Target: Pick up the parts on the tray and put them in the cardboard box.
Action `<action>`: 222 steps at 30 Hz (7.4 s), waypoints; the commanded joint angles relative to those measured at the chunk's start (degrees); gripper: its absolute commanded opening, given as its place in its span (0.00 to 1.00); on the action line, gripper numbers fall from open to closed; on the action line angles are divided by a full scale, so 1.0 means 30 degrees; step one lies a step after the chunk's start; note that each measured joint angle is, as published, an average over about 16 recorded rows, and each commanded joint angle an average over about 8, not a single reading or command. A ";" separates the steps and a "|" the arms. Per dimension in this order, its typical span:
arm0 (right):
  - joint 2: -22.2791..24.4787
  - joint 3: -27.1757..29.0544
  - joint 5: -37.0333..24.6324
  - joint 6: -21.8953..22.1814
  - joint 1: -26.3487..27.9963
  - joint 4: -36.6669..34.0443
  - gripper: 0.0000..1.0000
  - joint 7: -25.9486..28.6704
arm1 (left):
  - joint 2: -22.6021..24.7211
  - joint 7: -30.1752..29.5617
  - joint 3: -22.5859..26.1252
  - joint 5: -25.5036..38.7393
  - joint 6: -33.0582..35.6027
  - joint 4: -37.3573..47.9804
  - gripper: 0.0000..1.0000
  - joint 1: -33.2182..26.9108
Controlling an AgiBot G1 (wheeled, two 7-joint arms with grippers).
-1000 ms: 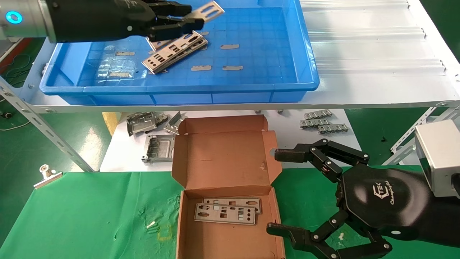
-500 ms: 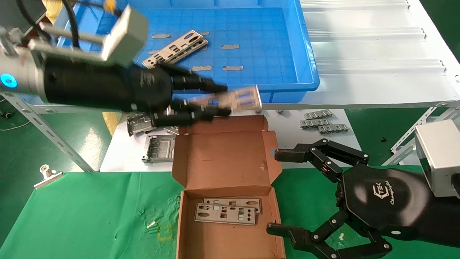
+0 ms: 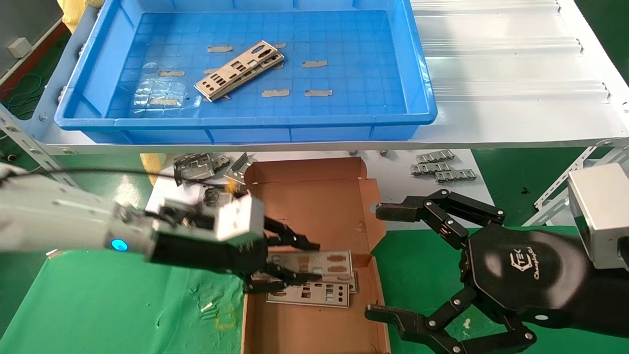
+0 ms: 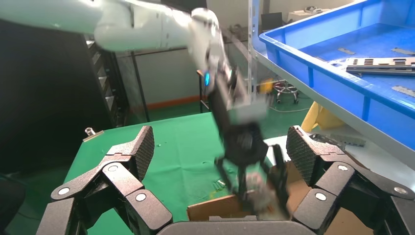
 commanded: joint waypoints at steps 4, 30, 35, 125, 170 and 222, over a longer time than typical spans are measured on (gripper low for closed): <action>0.0000 0.0000 0.0000 0.0000 0.0000 0.0000 1.00 0.0000 | 0.0953 0.3104 0.0190 0.0440 -0.1243 0.1216 0.00 0.1442; 0.0000 -0.0001 0.0000 0.0000 0.0000 0.0000 1.00 0.0000 | 0.3111 1.0119 0.0199 0.0799 -0.2597 0.6092 1.00 0.1544; 0.0000 -0.0001 0.0000 0.0000 0.0000 0.0000 1.00 0.0000 | 0.3261 0.9832 0.0103 0.0628 -0.2056 0.6661 1.00 0.1263; 0.0002 -0.0002 0.0001 0.0004 -0.0004 -0.0008 1.00 -0.0002 | -0.8647 -0.7590 -0.8489 -0.8033 0.0840 -1.3544 1.00 0.8721; 0.0003 -0.0002 0.0004 0.0009 -0.0008 -0.0013 1.00 -0.0003 | -1.0016 -0.9037 -0.9587 -0.8733 0.0542 -1.6161 1.00 0.9971; 0.0003 -0.0002 0.0004 0.0009 -0.0007 -0.0013 1.00 -0.0004 | -0.9984 -0.9012 -0.9556 -0.8707 0.0551 -1.6099 1.00 0.9940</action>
